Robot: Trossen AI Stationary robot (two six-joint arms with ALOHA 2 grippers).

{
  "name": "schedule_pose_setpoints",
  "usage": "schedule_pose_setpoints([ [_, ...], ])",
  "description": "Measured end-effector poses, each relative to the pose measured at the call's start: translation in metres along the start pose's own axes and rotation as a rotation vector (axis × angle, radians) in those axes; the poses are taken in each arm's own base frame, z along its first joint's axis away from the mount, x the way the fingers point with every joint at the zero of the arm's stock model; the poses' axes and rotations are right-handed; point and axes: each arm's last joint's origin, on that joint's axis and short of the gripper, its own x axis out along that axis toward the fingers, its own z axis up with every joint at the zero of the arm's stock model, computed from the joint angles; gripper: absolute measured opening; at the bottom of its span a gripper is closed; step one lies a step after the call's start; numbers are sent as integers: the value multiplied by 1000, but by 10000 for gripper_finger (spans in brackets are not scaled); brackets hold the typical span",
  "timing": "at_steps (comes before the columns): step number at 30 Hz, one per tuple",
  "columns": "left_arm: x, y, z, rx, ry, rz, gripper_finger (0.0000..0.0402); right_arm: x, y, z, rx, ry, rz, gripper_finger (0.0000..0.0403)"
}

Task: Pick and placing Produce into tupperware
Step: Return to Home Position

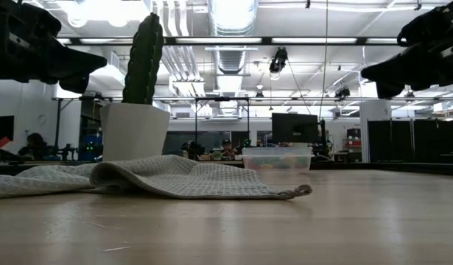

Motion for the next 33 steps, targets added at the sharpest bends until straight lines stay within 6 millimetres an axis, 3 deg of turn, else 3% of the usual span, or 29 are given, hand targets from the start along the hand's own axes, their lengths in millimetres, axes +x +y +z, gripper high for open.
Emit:
schedule_pose_setpoints([
  [33,0,0,0,2,0,-7,0,0,0,1,28,-14,-15,9],
])
